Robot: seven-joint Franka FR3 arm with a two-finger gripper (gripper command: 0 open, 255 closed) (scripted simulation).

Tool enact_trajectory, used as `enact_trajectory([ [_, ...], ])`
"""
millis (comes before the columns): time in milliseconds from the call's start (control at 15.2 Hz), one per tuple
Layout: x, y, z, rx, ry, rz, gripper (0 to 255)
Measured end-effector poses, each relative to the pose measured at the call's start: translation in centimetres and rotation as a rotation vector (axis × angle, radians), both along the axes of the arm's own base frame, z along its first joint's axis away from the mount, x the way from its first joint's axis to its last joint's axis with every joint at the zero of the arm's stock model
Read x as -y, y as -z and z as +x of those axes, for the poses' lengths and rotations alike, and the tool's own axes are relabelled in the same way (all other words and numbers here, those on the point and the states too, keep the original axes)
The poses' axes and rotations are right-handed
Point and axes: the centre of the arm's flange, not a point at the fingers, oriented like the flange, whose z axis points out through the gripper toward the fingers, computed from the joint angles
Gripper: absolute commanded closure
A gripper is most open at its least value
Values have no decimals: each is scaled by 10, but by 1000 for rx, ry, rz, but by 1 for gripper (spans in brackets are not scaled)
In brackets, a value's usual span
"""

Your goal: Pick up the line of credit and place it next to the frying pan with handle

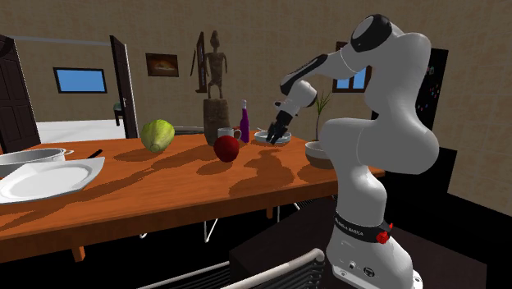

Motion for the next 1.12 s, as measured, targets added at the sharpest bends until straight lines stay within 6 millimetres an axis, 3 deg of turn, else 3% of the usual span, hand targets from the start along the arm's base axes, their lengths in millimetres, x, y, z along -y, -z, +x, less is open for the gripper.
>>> enact_trajectory([
  [198, 0, 12, -1, 0, 0, 0, 255],
  [594, -1, 14, -1, 0, 0, 0, 255],
  [660, -1, 14, -1, 0, 0, 0, 0],
  [1122, 1, 9, -2, 0, 0, 0, 0],
])
